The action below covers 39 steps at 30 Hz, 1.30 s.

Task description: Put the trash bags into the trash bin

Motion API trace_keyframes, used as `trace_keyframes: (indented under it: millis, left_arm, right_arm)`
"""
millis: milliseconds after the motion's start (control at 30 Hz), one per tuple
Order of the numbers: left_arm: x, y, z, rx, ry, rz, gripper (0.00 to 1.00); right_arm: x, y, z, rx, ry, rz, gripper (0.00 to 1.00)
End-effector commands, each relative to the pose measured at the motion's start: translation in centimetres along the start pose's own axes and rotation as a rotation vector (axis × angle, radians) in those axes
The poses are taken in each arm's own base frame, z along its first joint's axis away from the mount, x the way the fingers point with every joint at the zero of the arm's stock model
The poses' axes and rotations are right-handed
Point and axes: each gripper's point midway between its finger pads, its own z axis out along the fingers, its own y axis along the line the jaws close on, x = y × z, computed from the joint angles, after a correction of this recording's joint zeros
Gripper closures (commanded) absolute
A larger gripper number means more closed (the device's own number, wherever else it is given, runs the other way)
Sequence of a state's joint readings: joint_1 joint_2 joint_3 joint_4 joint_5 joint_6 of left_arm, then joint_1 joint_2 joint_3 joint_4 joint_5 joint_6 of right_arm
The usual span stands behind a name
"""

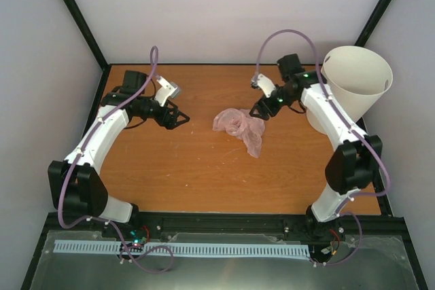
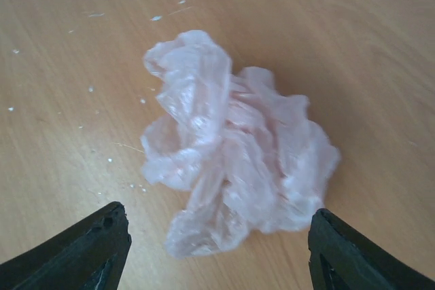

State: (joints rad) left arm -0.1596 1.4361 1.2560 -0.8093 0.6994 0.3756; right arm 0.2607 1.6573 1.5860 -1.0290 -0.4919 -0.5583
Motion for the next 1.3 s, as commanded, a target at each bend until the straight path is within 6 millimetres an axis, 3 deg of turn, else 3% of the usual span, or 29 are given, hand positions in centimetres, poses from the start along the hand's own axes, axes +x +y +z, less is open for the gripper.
trace_keyframes:
  millis: [0,67,167,267,333,400,533,633,733,1000,1167,1267]
  left_arm:
    - [-1.3,-1.8,0.0,0.093,-0.05,-0.002,0.15]
    - [-0.6,-2.2,0.2,0.115,-0.035,-0.022,0.16]
    - [0.0,-2.9,0.1,0.146,-0.024,-0.043,0.15]
    - [0.9,-3.3,-0.1,0.147,0.0,-0.049,0.14]
    - [1.5,-3.5,-0.2,0.14,0.011,-0.043,0.14]
    - [2.1,-3.8,-0.3,0.132,0.013,-0.031,0.14]
    - [2.5,-4.5,-0.6,0.148,-0.004,-0.013,0.15]
    - [2.6,-5.2,-0.5,0.196,-0.008,-0.031,0.18]
    - [2.1,-6.6,0.0,0.268,-0.011,-0.017,0.25]
    - [-0.1,-10.2,6.1,0.324,0.106,0.141,0.21]
    - [-2.5,-11.5,11.1,0.34,0.117,0.105,0.19]
    - [-4.5,-11.3,14.1,0.307,0.098,0.049,0.18]
  right_arm:
    - [0.1,2.7,3.1,-0.126,0.071,-0.025,0.29]
    - [0.0,3.7,4.4,-0.164,0.092,-0.032,0.31]
    - [-1.1,8.5,5.6,-0.338,0.096,-0.061,0.37]
    - [-4.0,13.8,4.1,-0.541,0.02,-0.111,0.36]
    - [-6.2,15.2,2.6,-0.575,-0.055,-0.161,0.32]
    - [-7.2,14.5,2.0,-0.525,-0.078,-0.185,0.29]
    - [-5.9,10.1,1.4,-0.433,-0.081,-0.081,0.31]
    - [-3.8,5.5,0.4,-0.313,-0.09,0.03,0.37]
    - [-0.4,2.7,0.6,-0.199,-0.04,0.101,0.42]
    - [5.5,1.1,0.0,-0.148,-0.023,0.255,0.45]
    - [7.6,1.4,-0.9,-0.088,-0.035,0.273,0.45]
    - [9.0,1.9,-1.5,-0.063,-0.029,0.275,0.44]
